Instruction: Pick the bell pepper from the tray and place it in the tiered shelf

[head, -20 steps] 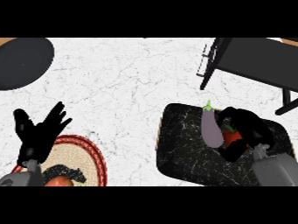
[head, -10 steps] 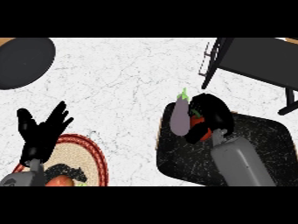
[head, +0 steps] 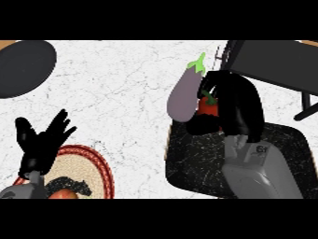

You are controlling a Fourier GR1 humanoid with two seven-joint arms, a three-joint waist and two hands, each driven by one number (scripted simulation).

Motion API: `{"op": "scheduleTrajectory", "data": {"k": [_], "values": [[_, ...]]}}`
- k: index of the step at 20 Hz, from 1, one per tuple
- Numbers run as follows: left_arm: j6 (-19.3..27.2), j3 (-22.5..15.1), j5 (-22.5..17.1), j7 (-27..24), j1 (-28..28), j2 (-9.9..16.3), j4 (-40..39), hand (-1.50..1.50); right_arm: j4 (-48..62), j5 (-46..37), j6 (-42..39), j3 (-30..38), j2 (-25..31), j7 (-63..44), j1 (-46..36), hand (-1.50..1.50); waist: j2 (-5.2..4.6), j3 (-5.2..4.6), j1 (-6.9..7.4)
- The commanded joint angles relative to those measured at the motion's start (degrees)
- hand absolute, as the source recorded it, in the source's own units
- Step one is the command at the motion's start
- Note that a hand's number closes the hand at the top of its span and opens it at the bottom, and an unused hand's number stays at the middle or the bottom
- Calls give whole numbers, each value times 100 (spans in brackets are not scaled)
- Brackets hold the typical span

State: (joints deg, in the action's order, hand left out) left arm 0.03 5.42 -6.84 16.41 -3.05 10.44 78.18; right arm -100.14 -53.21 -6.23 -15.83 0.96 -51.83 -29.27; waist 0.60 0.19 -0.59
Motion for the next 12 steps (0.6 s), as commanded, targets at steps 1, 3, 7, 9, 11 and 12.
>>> {"op": "scheduleTrajectory", "data": {"k": [1, 3, 7, 9, 11, 12], "values": [[-12, -86, 20, 223, 349, 6, 320, 0, -989, -520, -458, 75, 45, -1015, -472, 150, -1, -22, 32], [70, -231, 152, 154, 412, -133, 305, 0, -1518, -387, -1065, 333, 238, -1255, -682, 150, -7, -21, 6], [27, -287, 120, 218, 261, -203, 277, 0, -1535, -144, -1811, 1047, 368, -1532, -1636, 150, -27, -23, 24], [137, -96, 44, 392, 77, -126, 255, 0, -1366, -195, -1835, 1349, 392, -1684, -2115, 150, -29, -24, 32], [-122, 75, -88, 53, 55, 17, -59, 0, -1115, 198, -2105, 2024, 803, -1390, -2459, 150, -39, -27, 4], [-35, 10, 79, -116, 36, -48, -260, 0, -874, 115, -1947, 2061, 784, -1383, -2594, 150, -51, -28, 22]]}}
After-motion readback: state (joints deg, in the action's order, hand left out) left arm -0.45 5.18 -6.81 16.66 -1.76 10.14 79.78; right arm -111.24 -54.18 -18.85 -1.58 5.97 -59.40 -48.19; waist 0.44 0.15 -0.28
